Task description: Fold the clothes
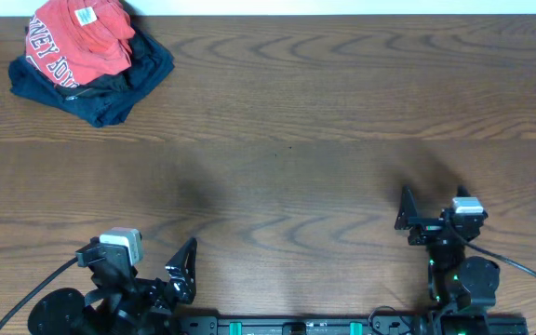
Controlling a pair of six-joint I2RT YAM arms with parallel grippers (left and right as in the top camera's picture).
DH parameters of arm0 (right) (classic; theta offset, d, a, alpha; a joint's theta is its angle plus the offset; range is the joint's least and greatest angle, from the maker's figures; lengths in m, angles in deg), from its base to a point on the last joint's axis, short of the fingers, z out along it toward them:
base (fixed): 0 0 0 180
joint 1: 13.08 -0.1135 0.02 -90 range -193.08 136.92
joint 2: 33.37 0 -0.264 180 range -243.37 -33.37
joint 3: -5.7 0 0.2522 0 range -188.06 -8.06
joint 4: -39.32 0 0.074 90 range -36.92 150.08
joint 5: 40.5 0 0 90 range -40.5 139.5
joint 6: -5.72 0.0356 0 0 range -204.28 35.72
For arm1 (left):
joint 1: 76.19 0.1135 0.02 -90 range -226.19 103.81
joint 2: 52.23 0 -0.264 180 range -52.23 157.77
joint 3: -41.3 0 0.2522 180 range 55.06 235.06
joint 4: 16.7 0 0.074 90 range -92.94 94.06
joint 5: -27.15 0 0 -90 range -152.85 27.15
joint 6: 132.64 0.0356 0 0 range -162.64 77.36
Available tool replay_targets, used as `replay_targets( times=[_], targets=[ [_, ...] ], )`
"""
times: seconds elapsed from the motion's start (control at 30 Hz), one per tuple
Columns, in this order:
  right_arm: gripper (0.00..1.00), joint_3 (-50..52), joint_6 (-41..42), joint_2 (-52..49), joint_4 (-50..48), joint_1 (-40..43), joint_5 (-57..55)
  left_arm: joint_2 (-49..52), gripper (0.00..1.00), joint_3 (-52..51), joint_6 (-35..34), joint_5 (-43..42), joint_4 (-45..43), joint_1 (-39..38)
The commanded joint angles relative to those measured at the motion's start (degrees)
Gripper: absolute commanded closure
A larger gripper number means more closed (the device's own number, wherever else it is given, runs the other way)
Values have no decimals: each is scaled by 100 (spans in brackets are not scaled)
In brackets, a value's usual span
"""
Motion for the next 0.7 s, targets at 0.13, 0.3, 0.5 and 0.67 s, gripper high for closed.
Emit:
replay_targets(
  times=[0.13, 0.3, 0.5, 0.67],
  targets=[
    [1, 7, -778, 140, 39, 55, 26, -13, 2, 0, 50, -96, -20, 13],
    [1, 7, -487, 140, 39, 52, 48, -13, 2, -2, 50, -96, -17, 13],
    [1, 7, -487, 138, 31, 52, 46, -13, 2, 0, 50, -96, -17, 13],
    [1, 7, -487, 138, 28, 52, 46, -13, 2, 0, 50, -96, -20, 13]
  ],
)
